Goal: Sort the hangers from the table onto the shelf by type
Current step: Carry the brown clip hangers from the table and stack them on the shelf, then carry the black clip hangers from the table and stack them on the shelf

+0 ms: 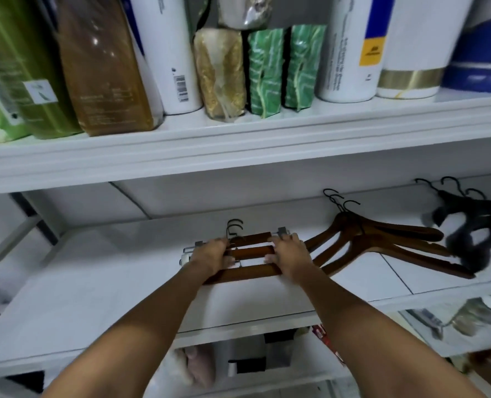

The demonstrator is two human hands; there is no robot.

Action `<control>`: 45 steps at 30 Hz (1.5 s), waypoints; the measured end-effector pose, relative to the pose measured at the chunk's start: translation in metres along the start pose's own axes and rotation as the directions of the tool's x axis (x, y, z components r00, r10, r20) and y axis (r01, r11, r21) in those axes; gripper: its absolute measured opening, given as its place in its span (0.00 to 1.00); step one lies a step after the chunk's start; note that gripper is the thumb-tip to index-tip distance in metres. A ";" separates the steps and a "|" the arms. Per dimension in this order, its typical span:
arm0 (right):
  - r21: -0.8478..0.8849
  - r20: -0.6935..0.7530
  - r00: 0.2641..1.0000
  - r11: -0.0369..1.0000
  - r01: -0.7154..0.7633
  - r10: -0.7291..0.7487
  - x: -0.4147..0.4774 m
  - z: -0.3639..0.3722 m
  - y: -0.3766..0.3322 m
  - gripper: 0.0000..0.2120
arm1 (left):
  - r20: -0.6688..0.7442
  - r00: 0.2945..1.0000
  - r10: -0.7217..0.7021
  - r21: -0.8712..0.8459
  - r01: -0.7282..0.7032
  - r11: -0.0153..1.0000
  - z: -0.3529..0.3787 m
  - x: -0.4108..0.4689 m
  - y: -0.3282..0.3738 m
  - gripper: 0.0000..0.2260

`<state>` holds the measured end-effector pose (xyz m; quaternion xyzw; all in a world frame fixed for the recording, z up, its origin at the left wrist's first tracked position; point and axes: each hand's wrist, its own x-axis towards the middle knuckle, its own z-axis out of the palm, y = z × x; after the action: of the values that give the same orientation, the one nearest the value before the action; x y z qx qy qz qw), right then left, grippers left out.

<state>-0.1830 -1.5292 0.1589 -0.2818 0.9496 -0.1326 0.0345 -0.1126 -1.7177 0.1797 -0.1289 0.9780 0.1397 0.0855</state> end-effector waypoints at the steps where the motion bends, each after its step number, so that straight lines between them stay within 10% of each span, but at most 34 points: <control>1: -0.007 -0.043 0.999 1.000 0.003 -0.003 -0.003 -0.010 0.007 0.20 | -0.037 0.998 0.047 0.044 -0.046 0.998 -0.010 0.003 0.007 0.15; 19: -0.154 -0.403 0.840 0.878 -0.453 0.363 -0.152 -0.179 0.202 0.24 | -0.062 0.716 0.695 0.226 -0.668 0.709 -0.045 0.016 0.334 0.27; 45: 0.072 -0.481 0.141 0.199 -0.977 0.865 -0.595 -0.193 0.413 0.24 | 0.145 -0.015 0.989 0.185 -0.982 -0.042 0.148 -0.210 0.752 0.26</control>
<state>0.0713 -0.8278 0.2267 0.4024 0.9056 -0.0140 -0.1332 -0.1003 -0.9287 0.2715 0.6150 0.7864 0.0408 -0.0409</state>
